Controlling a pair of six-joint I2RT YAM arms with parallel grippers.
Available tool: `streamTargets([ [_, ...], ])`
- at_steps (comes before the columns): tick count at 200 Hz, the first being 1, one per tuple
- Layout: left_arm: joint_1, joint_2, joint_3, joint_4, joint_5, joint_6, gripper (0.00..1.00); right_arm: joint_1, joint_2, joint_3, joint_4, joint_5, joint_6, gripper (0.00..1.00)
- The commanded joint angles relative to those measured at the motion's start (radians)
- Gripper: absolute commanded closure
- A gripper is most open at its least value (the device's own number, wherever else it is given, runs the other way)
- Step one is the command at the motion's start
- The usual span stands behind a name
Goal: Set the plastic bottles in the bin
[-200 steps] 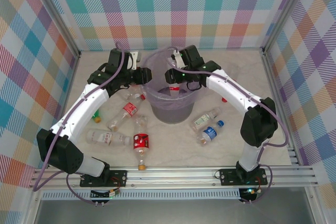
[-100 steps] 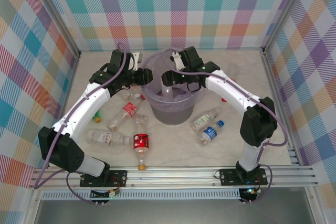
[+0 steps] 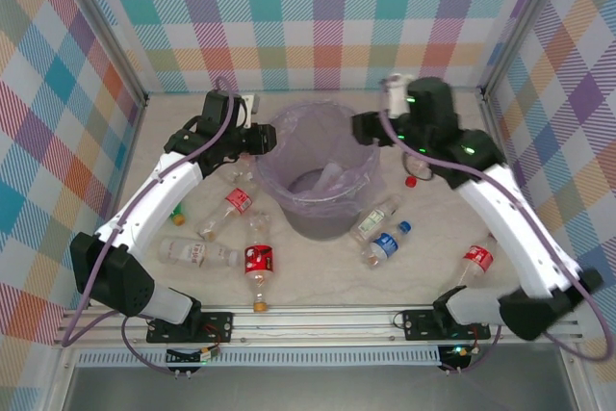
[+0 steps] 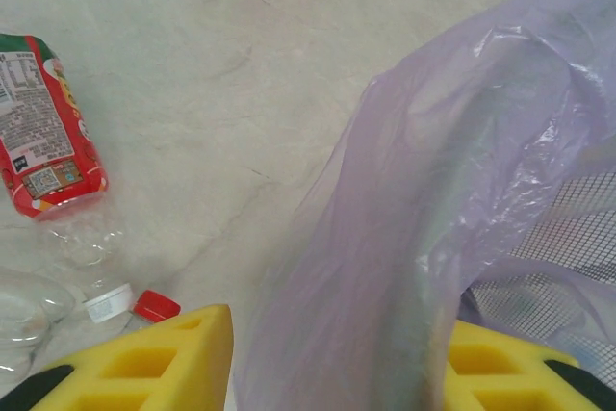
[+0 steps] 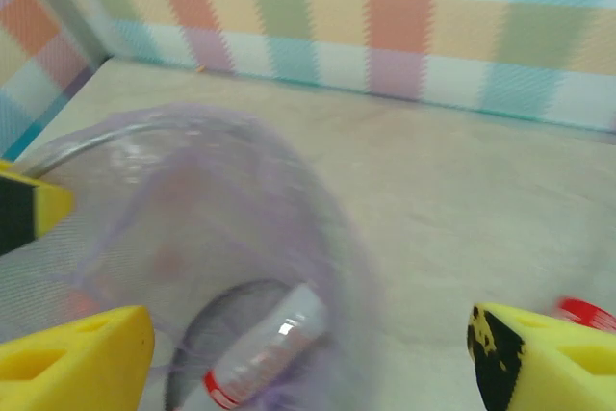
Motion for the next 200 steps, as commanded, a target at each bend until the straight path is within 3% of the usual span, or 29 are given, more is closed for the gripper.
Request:
streamTargets([
  [1, -0.002, 0.024, 0.002, -0.08, -0.037, 0.043, 0.56, -0.091, -0.112, -0.084, -0.093, 0.008, 0.053, 0.14],
  [13, -0.002, 0.027, 0.006, -0.083, -0.028, 0.041, 0.56, -0.141, -0.168, -0.109, -0.13, 0.033, 0.083, 0.13],
  [40, -0.002, 0.023, 0.006, -0.071, -0.015, 0.03, 0.56, -0.238, -0.247, -0.159, -0.32, 0.285, 0.206, 0.08],
  [54, -0.002, 0.03, 0.02, -0.083, -0.011, 0.033, 0.56, -0.312, -0.261, -0.213, -0.421, 0.337, 0.279, 0.06],
  [76, -0.002, 0.032, 0.043, -0.094, -0.007, 0.034, 0.56, -0.462, -0.303, -0.366, -0.44, 0.327, 0.311, 0.01],
  [94, -0.002, 0.031, 0.068, -0.109, 0.001, 0.043, 0.56, -0.643, -0.341, -0.509, -0.377, 0.201, 0.283, 0.01],
  [126, -0.002, 0.029, 0.082, -0.102, 0.016, 0.039, 0.55, -0.816, -0.364, -0.708, -0.259, 0.092, 0.328, 0.01],
  [154, -0.002, 0.017, 0.051, -0.085, 0.022, 0.033, 0.55, -0.834, -0.309, -0.742, -0.252, 0.123, 0.379, 0.01],
  [200, -0.002, 0.004, 0.023, -0.075, 0.022, 0.037, 0.55, -0.839, -0.282, -0.873, -0.091, 0.158, 0.453, 0.01],
])
